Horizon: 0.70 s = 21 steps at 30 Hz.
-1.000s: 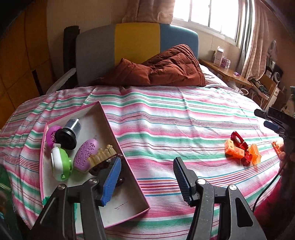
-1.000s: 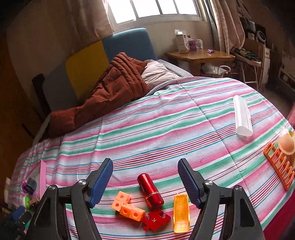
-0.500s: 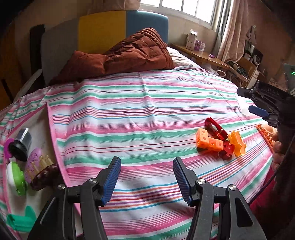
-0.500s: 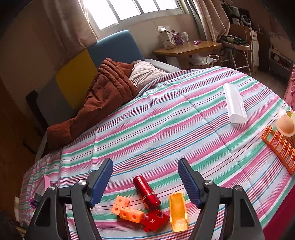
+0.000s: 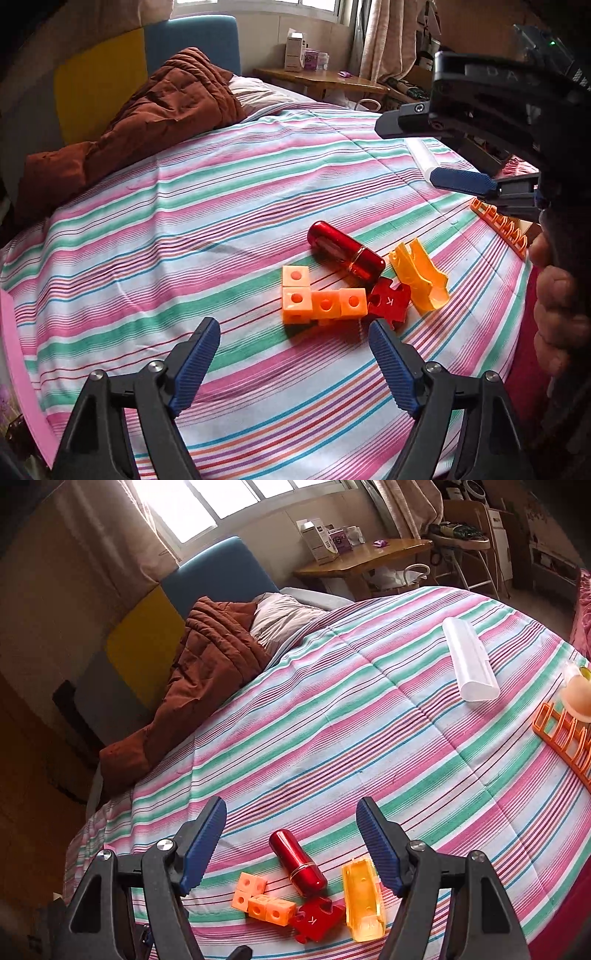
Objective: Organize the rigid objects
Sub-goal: 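Move both tools from the tray toward the orange blocks and red pieces, then grasp the red cylinder with the right gripper while the left grasps the orange cubes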
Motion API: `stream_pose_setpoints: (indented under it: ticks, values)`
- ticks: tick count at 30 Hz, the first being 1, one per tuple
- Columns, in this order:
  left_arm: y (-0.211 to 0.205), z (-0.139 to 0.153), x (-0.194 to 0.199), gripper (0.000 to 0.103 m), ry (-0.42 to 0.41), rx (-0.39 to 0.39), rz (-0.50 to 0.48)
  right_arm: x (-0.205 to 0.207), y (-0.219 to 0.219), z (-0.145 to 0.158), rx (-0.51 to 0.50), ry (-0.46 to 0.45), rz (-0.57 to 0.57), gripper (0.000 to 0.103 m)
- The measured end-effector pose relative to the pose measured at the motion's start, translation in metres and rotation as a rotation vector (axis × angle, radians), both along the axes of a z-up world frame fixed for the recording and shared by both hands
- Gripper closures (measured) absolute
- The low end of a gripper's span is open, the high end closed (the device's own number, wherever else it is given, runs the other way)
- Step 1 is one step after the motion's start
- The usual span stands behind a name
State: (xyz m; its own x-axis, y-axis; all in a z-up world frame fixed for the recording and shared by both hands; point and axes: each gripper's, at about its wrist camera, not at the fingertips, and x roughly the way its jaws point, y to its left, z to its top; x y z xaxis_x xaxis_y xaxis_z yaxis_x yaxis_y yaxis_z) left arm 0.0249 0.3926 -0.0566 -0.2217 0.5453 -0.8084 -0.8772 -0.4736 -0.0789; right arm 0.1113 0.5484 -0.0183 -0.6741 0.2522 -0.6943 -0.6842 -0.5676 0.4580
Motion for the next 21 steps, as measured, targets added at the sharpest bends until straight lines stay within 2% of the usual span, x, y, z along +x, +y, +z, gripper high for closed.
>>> stream_pose_setpoints:
  ticks: [8,9,10,11,12,15,16,21]
  values:
    - [0.042,-0.021,-0.001,0.019,0.017,-0.069,-0.02,0.001,0.001,-0.002,-0.021,0.014,-0.002,0.029]
    - [0.043,-0.023,-0.004,0.02,-0.002,-0.05,-0.017,0.001,0.002,-0.002,-0.021,0.015,-0.003,0.029]
    - [0.044,-0.024,-0.007,0.025,-0.031,-0.032,-0.014,0.001,0.002,-0.002,-0.022,0.014,-0.004,0.029]
    - [0.045,-0.026,-0.01,0.043,-0.06,-0.026,-0.017,0.001,0.002,-0.003,-0.025,0.013,-0.003,0.029]
    - [0.044,-0.028,-0.013,0.042,-0.074,-0.031,-0.015,0.0,0.001,-0.003,-0.027,0.011,0.001,0.029]
    - [0.032,-0.029,-0.012,0.042,-0.066,-0.001,-0.026,-0.007,-0.001,-0.007,-0.027,-0.026,0.024,0.029]
    - [0.024,-0.028,-0.012,0.042,-0.061,0.006,-0.023,-0.01,-0.002,-0.009,-0.028,-0.04,0.038,0.032]
    - [-0.022,-0.026,-0.019,0.042,-0.072,0.029,0.05,-0.026,-0.012,-0.019,-0.036,-0.104,0.117,0.035]
